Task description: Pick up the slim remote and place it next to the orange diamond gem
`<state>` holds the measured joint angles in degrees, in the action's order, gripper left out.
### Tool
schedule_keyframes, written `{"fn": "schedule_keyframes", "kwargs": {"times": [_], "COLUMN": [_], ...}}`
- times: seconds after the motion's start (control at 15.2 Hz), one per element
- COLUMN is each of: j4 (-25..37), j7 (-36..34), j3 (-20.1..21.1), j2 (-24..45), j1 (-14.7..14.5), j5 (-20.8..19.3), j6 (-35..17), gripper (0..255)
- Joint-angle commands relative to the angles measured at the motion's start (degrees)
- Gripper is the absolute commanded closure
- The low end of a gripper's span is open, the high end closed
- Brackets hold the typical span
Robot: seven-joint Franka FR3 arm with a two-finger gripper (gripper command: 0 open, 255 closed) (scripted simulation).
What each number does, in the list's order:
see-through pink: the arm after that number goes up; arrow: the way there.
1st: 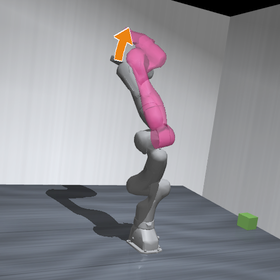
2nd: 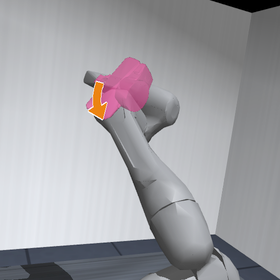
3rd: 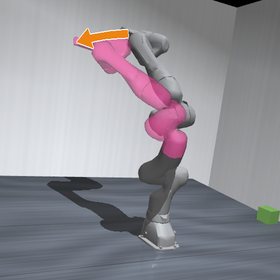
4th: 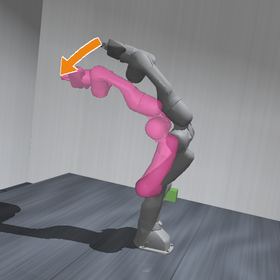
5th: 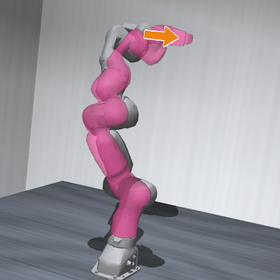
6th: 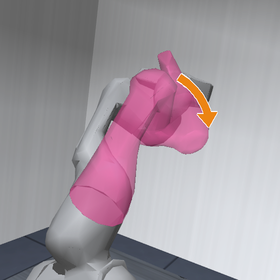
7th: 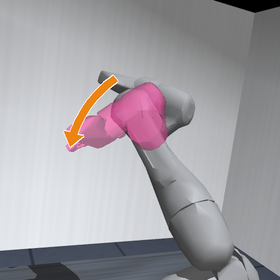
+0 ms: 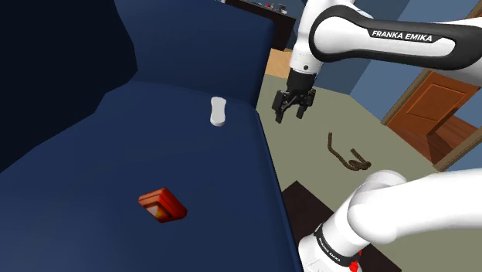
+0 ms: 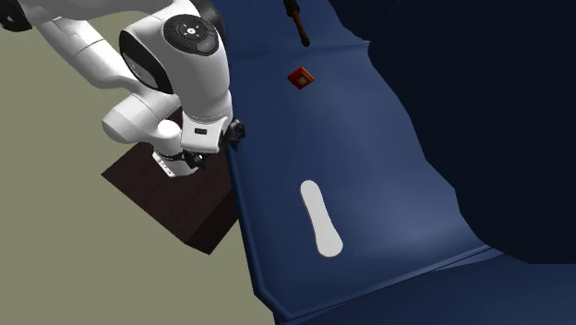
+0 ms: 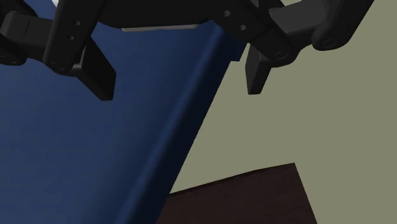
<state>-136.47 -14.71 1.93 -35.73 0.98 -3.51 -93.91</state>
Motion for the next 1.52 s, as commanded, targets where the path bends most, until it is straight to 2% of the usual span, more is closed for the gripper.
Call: {"fn": "schedule_keyframes", "kwargs": {"times": [0.0,0.73,1.32,1.45], "j4": [1.62,16.59,35.65,36.52], "j7": [-2.75,-15.88,-25.24,-25.78], "j3": [0.98,4.40,4.69,4.59], "j2": [4.32,27.15,46.30,47.69], "j1": [0.13,0.98,0.72,0.65], "j5": [0.86,1.99,0.50,0.38], "j6": [-3.22,-13.86,-16.37,-17.05], "gripper": [0,0,0,0]}}
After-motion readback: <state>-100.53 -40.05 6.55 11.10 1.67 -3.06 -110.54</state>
